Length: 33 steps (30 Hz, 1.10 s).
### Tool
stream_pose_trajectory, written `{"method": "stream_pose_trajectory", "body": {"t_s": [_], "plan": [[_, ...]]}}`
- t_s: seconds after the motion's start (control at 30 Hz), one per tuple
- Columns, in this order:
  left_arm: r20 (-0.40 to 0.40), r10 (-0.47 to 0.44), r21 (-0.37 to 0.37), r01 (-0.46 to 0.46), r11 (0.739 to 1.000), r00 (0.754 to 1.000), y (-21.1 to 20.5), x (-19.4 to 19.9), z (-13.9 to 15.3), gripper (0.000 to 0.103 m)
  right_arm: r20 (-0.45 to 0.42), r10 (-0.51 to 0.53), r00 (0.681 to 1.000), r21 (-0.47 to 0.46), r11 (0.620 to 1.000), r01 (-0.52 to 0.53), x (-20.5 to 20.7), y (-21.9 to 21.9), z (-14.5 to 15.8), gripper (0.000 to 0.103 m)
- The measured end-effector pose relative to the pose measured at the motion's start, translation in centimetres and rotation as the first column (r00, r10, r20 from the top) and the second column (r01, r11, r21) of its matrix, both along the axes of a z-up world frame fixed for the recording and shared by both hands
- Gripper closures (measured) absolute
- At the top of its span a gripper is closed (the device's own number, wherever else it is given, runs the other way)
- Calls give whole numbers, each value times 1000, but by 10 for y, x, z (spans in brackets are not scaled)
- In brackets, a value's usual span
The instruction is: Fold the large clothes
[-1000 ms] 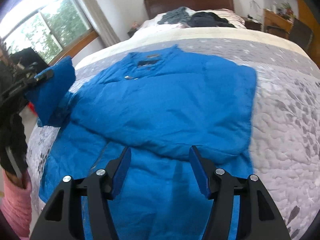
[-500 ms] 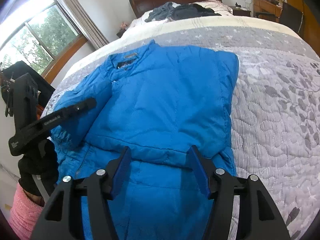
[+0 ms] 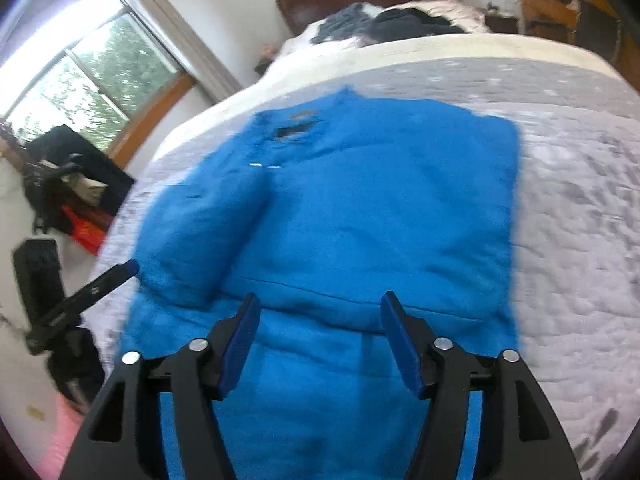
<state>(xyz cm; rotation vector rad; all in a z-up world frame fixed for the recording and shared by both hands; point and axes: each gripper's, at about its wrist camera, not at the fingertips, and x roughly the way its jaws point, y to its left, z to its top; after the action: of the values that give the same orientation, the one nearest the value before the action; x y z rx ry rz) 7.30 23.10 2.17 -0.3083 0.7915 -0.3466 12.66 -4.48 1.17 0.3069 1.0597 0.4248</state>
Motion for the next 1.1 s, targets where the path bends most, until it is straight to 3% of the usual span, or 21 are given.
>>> {"method": "stream_pose_trajectory", "body": {"t_s": [0.17, 0.3, 0.4, 0.43, 0.5, 0.53, 0.6, 0.83, 0.9, 1.03, 1.1], "plan": [[19, 150, 134, -152, 979, 988, 27, 24, -9, 48, -55, 94, 994, 67, 994, -90, 30, 59, 10, 31], [-55, 165, 107, -158, 982, 985, 37, 45, -42, 49, -136, 98, 986, 93, 992, -86, 61, 97, -6, 28], [-37, 152, 133, -146, 980, 988, 36, 49, -46, 49, -193, 84, 978, 109, 992, -64, 80, 112, -25, 29], [-33, 149, 140, -143, 980, 988, 34, 50, -46, 49, -206, 84, 975, 114, 992, -61, 84, 113, -31, 31], [-31, 150, 130, -145, 981, 988, 35, 50, -42, 49, -220, 88, 971, 97, 993, -68, 89, 121, -39, 56], [-30, 153, 119, -149, 982, 988, 37, 50, -40, 50, -212, 87, 973, 77, 994, -72, 88, 123, -38, 63], [-20, 155, 97, -153, 984, 988, 40, 44, -30, 50, -183, 102, 978, 70, 993, -91, 85, 124, -30, 80], [-10, 62, 33, -61, 998, 998, 14, 50, -9, 50, -58, 65, 996, 97, 994, -59, 71, 78, 18, 83], [-23, 52, 48, -51, 998, 998, 3, 59, -17, 50, -59, 37, 998, 75, 997, -33, 72, 65, 15, 83], [-84, 47, 63, -42, 997, 995, -6, 79, -46, 54, -135, 2, 991, 71, 997, 7, 81, 45, -18, 82], [-68, 37, 85, -32, 996, 997, -8, 80, -51, 54, -160, -5, 987, 67, 998, 16, 86, 43, -34, 77]]}}
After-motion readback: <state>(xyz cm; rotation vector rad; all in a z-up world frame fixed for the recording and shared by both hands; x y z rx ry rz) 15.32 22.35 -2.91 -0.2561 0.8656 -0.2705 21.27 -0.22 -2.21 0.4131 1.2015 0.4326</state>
